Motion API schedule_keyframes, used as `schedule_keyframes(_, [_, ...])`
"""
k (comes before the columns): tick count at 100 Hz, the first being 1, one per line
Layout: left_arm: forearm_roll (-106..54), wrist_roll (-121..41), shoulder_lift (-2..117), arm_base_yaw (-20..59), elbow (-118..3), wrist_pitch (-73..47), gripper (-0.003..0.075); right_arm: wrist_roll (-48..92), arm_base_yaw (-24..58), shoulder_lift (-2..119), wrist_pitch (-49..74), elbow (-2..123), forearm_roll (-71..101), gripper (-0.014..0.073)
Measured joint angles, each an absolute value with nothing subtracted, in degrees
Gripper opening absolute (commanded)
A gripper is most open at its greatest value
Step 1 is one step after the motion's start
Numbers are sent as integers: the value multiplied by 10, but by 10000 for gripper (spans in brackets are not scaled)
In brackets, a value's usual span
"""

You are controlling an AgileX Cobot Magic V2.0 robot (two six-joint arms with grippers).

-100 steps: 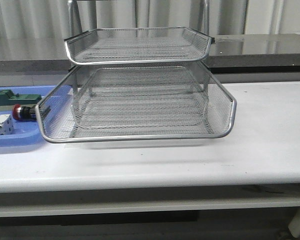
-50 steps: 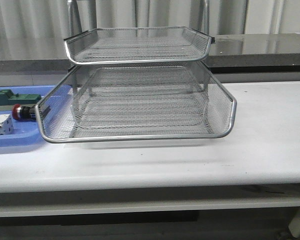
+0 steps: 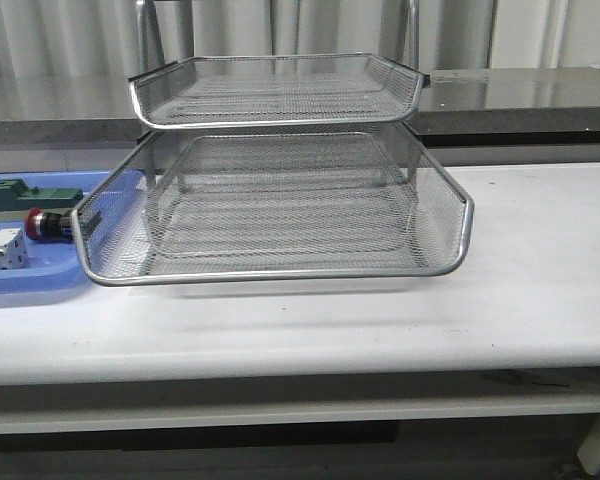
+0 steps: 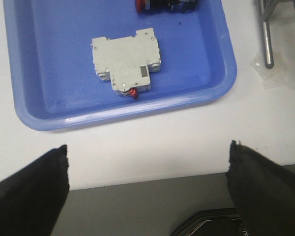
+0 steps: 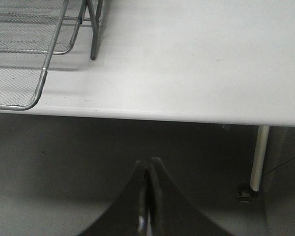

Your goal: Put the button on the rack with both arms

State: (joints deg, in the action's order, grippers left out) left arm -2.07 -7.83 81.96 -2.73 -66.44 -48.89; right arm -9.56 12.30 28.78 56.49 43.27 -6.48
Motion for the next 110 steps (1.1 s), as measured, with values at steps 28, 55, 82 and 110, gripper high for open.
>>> schedule_keyframes(28, [-21,-106,822,-27,-668,-489,660,-96,123,288,565,433,-65,-68])
schedule_keyframes(55, [-21,-207,889,-27,-759,-504,660,-96,123,288,565,433,-65,-68])
schedule_keyframes(82, [-21,-355,1000,7,-903,-551,660,-96,123,288,565,433,-65,-68])
schedule_keyframes(110, [-11,-411,1127,37,-1042,-606,660,-96,123,288,565,433,-65,-68])
